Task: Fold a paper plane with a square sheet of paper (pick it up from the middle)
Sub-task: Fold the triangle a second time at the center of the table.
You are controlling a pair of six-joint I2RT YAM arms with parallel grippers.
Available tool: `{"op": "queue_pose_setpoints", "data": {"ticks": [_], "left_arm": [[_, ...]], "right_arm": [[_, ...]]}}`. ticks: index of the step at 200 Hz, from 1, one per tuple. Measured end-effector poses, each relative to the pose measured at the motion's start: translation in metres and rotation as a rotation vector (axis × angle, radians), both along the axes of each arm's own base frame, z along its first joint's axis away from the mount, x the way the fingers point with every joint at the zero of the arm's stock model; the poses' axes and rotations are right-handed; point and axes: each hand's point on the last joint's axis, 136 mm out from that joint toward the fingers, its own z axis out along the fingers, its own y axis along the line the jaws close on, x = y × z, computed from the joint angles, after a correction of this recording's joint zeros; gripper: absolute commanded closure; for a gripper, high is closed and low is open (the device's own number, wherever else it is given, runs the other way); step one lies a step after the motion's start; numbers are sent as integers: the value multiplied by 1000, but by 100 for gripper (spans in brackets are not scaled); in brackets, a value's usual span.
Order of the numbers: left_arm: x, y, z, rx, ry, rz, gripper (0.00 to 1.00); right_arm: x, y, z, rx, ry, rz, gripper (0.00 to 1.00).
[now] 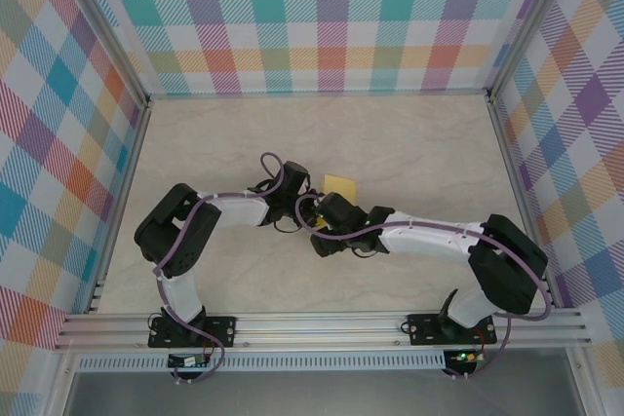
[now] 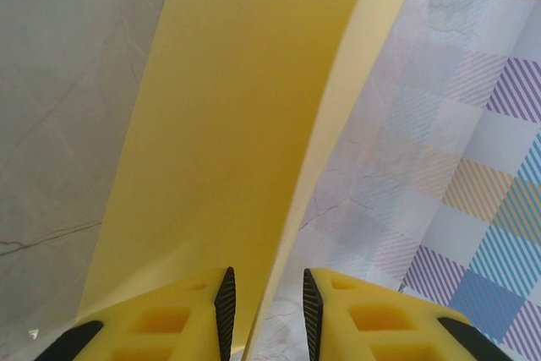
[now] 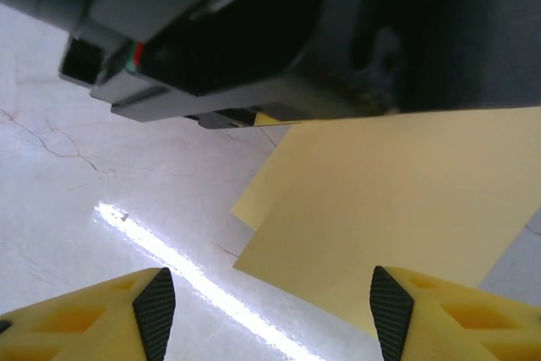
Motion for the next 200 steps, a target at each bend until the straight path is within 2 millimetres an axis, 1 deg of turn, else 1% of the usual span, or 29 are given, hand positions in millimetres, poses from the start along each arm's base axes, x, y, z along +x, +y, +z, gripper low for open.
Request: {"op": "queue_pose_setpoints", "data": {"ticks": [33,82,98,109,124,161,188,195,200], "left_arm": [[-1,-1,4,-10,-4,-5,70],[-1,-2,8,-19,-5,-9,71],[-1,-2,8,-20,-4,-10,71],[-2,-2,8,-21,-3,-10,71],[-2,-2,8,-21,-3,-10,71],[-1,-2,9,-22,-5,-10,71],[-2,-2,9,-21,-3,-9,72],[-2,-2,9,-21,-4,-9,72],[-2,-2,9,-22,-5,-9,72]], "right_arm": [[2,4,2,-24,-42,-1,35],[10,4,3,-47,-81,-21,40],[11,4,4,-50,-86,-24,44],[11,4,4,-51,-88,-25,51],[12,3,4,-51,-90,-31,58],[14,1,4,-58,-100,-41,66],[12,-2,3,-51,-103,-51,68],[12,-3,3,-46,-103,-54,64],[11,-4,4,-43,-101,-59,60]]}}
